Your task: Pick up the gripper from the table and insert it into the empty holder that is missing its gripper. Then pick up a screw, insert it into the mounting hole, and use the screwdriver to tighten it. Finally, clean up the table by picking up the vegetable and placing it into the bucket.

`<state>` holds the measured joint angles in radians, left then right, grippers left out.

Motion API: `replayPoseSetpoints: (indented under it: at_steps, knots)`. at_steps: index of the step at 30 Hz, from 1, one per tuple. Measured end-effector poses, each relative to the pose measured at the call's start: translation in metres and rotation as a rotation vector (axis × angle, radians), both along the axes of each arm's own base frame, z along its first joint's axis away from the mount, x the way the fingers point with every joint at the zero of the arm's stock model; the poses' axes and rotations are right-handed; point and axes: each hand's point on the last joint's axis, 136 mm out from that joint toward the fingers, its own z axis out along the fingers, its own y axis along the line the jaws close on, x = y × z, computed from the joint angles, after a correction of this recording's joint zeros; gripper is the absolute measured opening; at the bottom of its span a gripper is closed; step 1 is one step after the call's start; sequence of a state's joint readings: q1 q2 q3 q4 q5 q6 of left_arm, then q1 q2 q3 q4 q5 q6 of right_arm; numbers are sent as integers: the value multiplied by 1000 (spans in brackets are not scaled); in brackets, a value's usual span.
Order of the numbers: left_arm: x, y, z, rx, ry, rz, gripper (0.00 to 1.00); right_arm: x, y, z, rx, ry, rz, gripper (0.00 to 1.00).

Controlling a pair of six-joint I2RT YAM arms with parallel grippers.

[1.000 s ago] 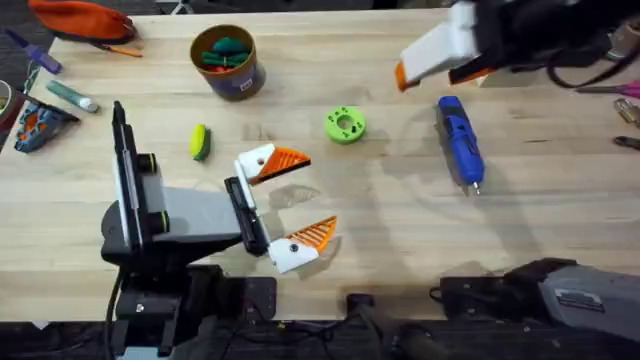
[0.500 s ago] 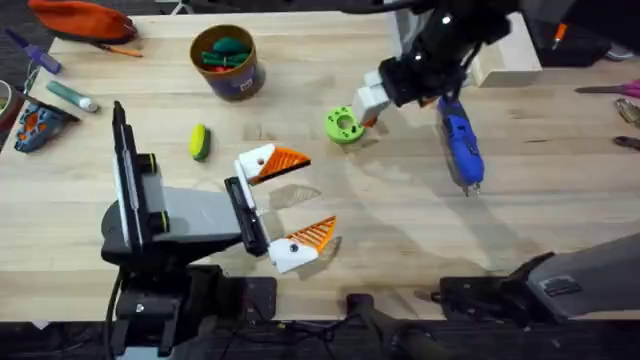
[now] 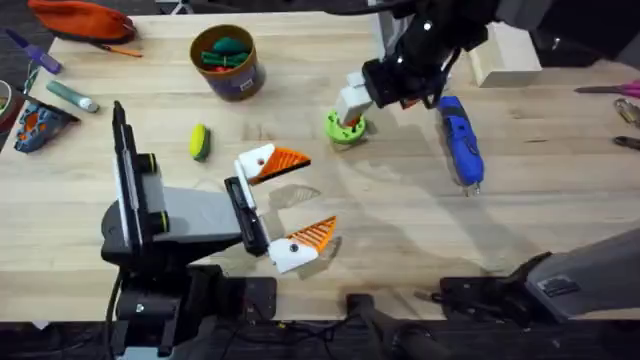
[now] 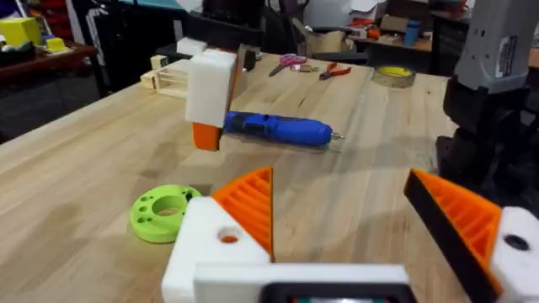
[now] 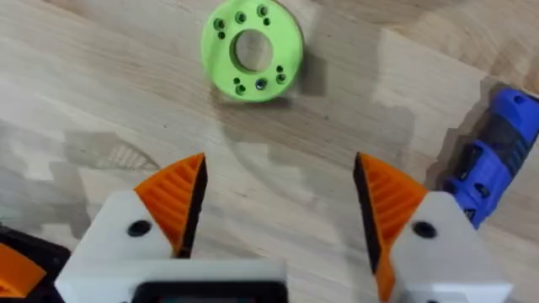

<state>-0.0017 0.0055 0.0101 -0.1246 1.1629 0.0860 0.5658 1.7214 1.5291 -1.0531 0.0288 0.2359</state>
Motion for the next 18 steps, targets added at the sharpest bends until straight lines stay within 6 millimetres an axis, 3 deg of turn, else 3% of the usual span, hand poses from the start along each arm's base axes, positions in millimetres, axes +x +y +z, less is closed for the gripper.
replayPoseSetpoints:
  at_steps: [6,14,18]
  knots:
    - [0,0,0,0,0,0,987,0,5,-4,2,8,-15,931]
    - [0,0,0,0,0,0,986,10,11,-46,-44,73,-15,931]
    - [0,0,0,0,0,0,986,11,10,-52,-72,94,-2,929]
